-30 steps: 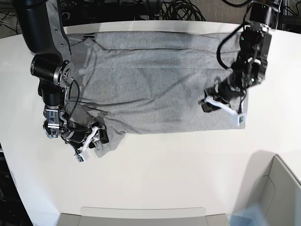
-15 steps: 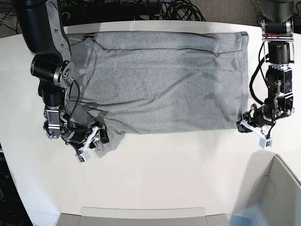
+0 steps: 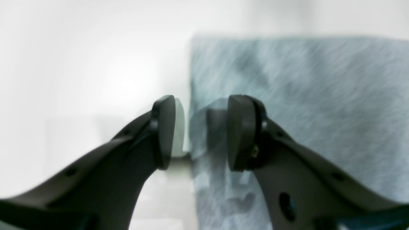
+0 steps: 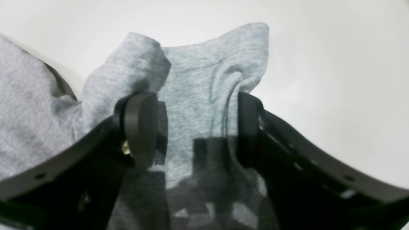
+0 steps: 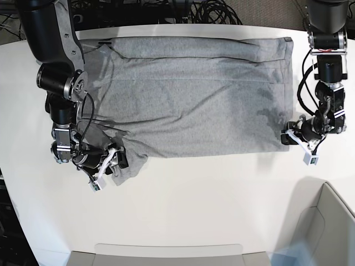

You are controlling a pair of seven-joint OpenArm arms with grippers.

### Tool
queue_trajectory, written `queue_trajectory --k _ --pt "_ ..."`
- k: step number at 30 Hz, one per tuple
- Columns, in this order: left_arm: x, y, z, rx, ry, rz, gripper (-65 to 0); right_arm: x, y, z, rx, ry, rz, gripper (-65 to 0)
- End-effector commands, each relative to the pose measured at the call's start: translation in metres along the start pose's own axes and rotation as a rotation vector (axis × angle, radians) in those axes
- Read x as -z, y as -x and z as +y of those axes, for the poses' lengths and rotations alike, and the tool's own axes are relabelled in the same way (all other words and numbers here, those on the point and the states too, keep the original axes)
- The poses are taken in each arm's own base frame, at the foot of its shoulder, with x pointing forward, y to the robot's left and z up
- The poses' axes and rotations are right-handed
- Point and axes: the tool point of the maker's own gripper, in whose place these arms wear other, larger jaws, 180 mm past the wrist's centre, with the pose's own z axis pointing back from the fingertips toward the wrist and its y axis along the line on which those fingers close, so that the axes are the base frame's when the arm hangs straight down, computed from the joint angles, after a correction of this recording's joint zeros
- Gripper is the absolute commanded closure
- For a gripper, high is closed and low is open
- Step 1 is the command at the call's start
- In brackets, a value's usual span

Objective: Fold the T-shirt properly
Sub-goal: 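Lift the hem and fold it up over the folded edge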

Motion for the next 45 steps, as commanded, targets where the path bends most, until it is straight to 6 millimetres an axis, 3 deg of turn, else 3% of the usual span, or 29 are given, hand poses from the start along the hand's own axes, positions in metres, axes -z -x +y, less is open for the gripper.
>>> queue_trajectory --k 1,4,10,13,15,20,22,24,31,34,37,45 --pt "-0.007 -0.018 0.005 0.008 0.001 -0.051 -27.1 -0.004 0.026 -0.007 -0.043 0.022 0.137 -36.6" --pt "-0.004 -0.015 0.001 0.019 0.034 -0.056 -27.2 -0.004 0.026 -0.007 -0.043 0.022 0.137 -36.6" --pt "0.022 -0.004 -0.038 0.068 0.125 -0.006 -26.7 -0.002 0.023 -0.004 -0.046 0.017 0.134 -36.6" --pt "0.029 -0.002 -0.051 0.074 0.149 -0.011 -23.6 -0.002 0.022 -0.004 -0.047 0.016 0.132 -35.5" --pt "0.029 -0.002 -0.05 0.068 0.147 -0.01 -18.8 -0.002 0.018 -0.005 -0.05 0.017 0.127 -30.4" --pt "0.025 -0.006 -0.03 -0.007 0.073 -0.026 0.0 -0.005 -0.007 -0.009 -0.061 0.028 0.083 -6.5" --pt "0.022 -0.009 -0.019 -0.059 0.044 -0.047 0.0 -0.008 -0.023 -0.014 -0.078 0.043 0.056 0.0" --pt "0.02 -0.007 -0.017 -0.074 0.042 -0.054 0.0 -0.009 -0.042 -0.015 -0.109 0.056 0.027 0.0" --pt "-0.002 -0.035 -0.033 0.01 0.061 -0.092 0.0 -0.019 -0.103 -0.008 -0.212 0.114 -0.105 0.0" --pt "-0.018 -0.048 -0.038 0.036 0.059 -0.146 0.0 -0.029 -0.113 -0.011 -0.248 0.155 -0.099 0.0" --pt "-0.029 -0.048 -0.038 0.057 0.05 -0.151 0.0 -0.036 -0.114 -0.009 -0.281 0.197 -0.093 0.0" --pt "-0.031 -0.019 -0.041 0.079 0.048 -0.1 0.0 -0.068 -0.099 -0.007 -0.352 0.319 -0.062 0.0"
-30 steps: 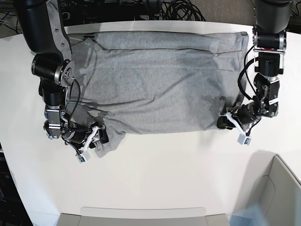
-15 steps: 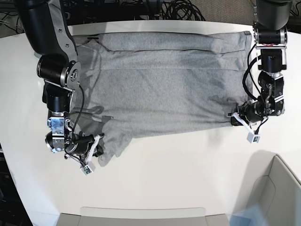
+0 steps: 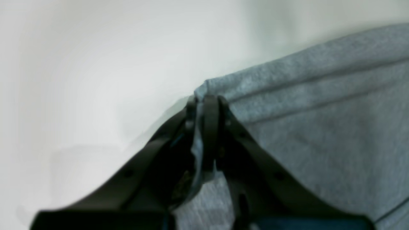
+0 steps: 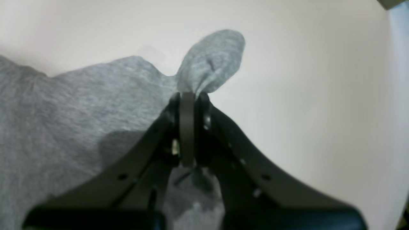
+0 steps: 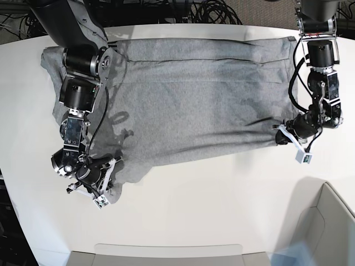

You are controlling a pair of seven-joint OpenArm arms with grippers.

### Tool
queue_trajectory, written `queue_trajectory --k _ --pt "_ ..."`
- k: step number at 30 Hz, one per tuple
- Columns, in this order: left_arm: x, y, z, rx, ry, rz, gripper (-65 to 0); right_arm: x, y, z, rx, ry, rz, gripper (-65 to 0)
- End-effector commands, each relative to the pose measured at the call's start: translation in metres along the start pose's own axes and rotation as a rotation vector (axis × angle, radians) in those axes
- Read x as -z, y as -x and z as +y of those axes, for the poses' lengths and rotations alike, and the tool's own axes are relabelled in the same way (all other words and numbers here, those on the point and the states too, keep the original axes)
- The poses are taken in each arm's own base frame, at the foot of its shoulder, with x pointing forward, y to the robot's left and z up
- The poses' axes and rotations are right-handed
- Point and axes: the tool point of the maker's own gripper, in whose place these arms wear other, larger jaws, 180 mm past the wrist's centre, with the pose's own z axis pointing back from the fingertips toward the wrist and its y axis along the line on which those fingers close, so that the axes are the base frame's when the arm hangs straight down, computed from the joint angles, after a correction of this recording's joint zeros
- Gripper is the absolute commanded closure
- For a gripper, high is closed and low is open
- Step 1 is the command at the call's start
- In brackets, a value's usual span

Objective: Fold the T-shirt properly
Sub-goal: 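Lift the hem and fold it up over the folded edge, then lay the folded hem down and straighten the strip with both grippers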

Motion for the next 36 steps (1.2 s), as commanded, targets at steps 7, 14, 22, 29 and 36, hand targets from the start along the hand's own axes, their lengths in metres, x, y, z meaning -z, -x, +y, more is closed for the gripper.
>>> queue_trajectory --k 7,14,22,29,36 --pt "-0.021 0.004 -0.015 0.097 0.0 -0.031 0.0 -0.038 -0.005 -0.013 -0.061 0.116 -0.038 0.0" --pt "-0.047 0.015 -0.006 0.098 -0.044 -0.021 0.0 -0.063 0.016 -0.012 -0.082 0.179 0.015 0.0" --pt "-0.06 0.035 -0.017 0.144 -0.045 0.032 0.0 -0.099 0.047 -0.006 -0.113 0.254 0.108 0.0" --pt "-0.066 0.063 -0.022 0.155 -0.041 0.082 0.0 -0.12 0.072 0.02 -0.116 0.229 0.105 0.0" --pt "-0.082 0.081 -0.042 0.215 -0.021 0.096 0.0 -0.138 0.094 0.039 -0.128 0.213 0.134 0.0"
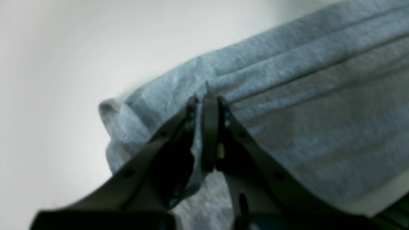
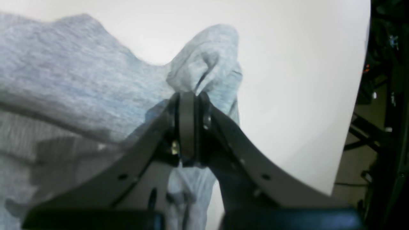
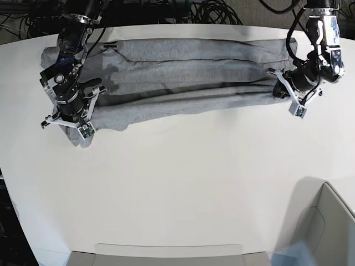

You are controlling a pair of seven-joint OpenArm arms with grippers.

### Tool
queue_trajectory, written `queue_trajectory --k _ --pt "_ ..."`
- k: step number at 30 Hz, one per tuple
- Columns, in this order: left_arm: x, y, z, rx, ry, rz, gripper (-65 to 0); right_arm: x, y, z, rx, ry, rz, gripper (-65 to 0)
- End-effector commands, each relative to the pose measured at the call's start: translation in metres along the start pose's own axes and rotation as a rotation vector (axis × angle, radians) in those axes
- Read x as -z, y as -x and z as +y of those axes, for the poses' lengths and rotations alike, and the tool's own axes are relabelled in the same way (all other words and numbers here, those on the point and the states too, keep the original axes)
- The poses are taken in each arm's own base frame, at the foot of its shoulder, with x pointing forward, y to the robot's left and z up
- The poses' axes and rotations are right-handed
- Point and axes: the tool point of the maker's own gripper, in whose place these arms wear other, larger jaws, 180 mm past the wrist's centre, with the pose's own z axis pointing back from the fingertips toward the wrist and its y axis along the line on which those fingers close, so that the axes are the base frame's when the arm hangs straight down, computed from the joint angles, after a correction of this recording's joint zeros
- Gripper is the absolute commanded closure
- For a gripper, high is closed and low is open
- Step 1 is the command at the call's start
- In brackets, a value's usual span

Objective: Fold the T-shirt properly
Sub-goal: 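Lay the folded hem down and straighten the strip with both grippers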

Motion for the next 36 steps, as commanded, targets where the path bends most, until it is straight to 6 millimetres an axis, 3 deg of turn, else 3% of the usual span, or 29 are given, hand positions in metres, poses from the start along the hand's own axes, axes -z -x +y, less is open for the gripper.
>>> queue_trajectory --k 1,6,11,21,34,36 --pt "-0.009 -0.011 0.004 0.03 -0.017 -0.033 0.0 -0.007 -0.008 -0.006 -0.022 0.019 -0.034 0.0" --pt "-0.012 -0.005 -0.003 0.04 -0.01 -0.024 0.0 -0.018 0.004 0.004 -0.032 0.01 -0.017 0.0" --pt "-0.013 0.008 -0.006 0.036 -0.004 0.005 0.0 -0.025 0.03 0.014 -0.031 -0.01 0.04 0.0" --pt "-0.012 0.016 -0.009 0.028 0.003 0.019 0.0 -0.041 0.078 -0.023 0.132 0.105 0.13 0.0" --pt "-0.012 0.017 -0.01 0.022 0.005 0.022 0.0 -0.043 0.081 -0.018 0.129 0.112 0.156 0.0" --pt "-0.012 0.027 -0.013 0.019 0.011 0.042 -8.1 -0.042 0.081 -0.019 0.129 0.113 0.155 0.0"
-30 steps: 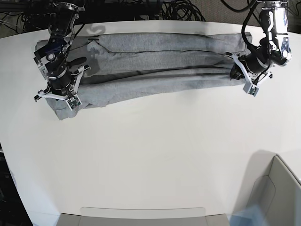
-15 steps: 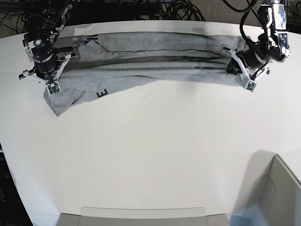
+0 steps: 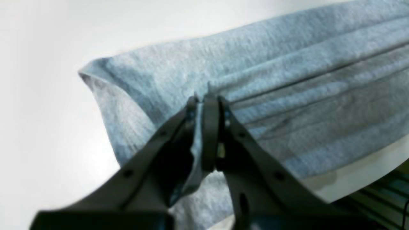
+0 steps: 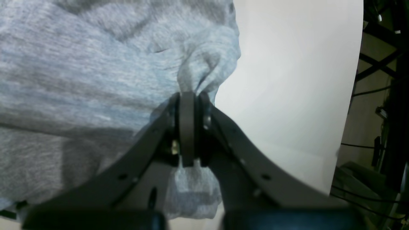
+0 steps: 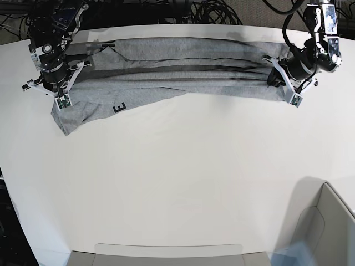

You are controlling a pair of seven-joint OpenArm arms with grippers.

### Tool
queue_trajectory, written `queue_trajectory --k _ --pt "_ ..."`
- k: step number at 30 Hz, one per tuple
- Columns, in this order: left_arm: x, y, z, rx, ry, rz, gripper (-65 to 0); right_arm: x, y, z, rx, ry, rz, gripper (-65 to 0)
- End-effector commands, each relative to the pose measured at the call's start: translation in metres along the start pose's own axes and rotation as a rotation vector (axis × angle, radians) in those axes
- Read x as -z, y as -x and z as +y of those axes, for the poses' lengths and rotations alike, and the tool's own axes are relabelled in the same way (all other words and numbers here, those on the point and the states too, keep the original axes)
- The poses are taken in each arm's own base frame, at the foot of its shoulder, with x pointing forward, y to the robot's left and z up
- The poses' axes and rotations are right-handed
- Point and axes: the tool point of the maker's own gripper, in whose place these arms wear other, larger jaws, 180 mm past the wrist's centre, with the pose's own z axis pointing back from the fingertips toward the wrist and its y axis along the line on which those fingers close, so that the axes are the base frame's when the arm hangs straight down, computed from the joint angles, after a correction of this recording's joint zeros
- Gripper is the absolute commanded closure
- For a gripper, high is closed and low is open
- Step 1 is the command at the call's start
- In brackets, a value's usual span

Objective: Fold the T-shirt properly
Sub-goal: 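Lay the folded hem down and straighten the strip with both grippers, then release and regrasp both ends of the folded strip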

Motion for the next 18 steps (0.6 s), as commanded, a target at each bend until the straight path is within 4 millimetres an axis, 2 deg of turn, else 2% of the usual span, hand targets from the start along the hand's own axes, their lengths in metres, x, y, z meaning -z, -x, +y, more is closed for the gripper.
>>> queue_trajectory --k 1,4,7,11,16,18 --pt "-0.007 -0.004 0.005 0.022 -0.025 -0.016 -12.8 -0.004 -0.007 -0.01 -0.028 0.027 -0.015 0.0" --pt "-0.012 -0.013 -0.009 0.042 -0.01 -0.056 -23.4 -0.004 -0.007 -0.01 -0.029 0.028 -0.015 0.0" --pt "-0.026 -0.025 -0.018 0.056 -0.017 -0.117 -24.1 -0.004 -0.007 -0.011 -0.029 0.029 -0.017 -5.2" --pt "-0.04 -0.034 -0.019 0.115 -0.02 -0.181 -24.4 -0.004 -0.008 -0.01 -0.03 0.028 -0.017 -14.6" --pt "-0.055 -0.011 0.014 -0.032 -0.138 -0.137 -33.6 -0.004 -0.007 -0.011 -0.031 0.029 -0.015 -23.9" --pt "-0.063 -0.011 0.028 -0.078 -0.185 -0.147 -37.6 -0.004 -0.007 -0.011 -0.031 0.029 -0.015 -26.1"
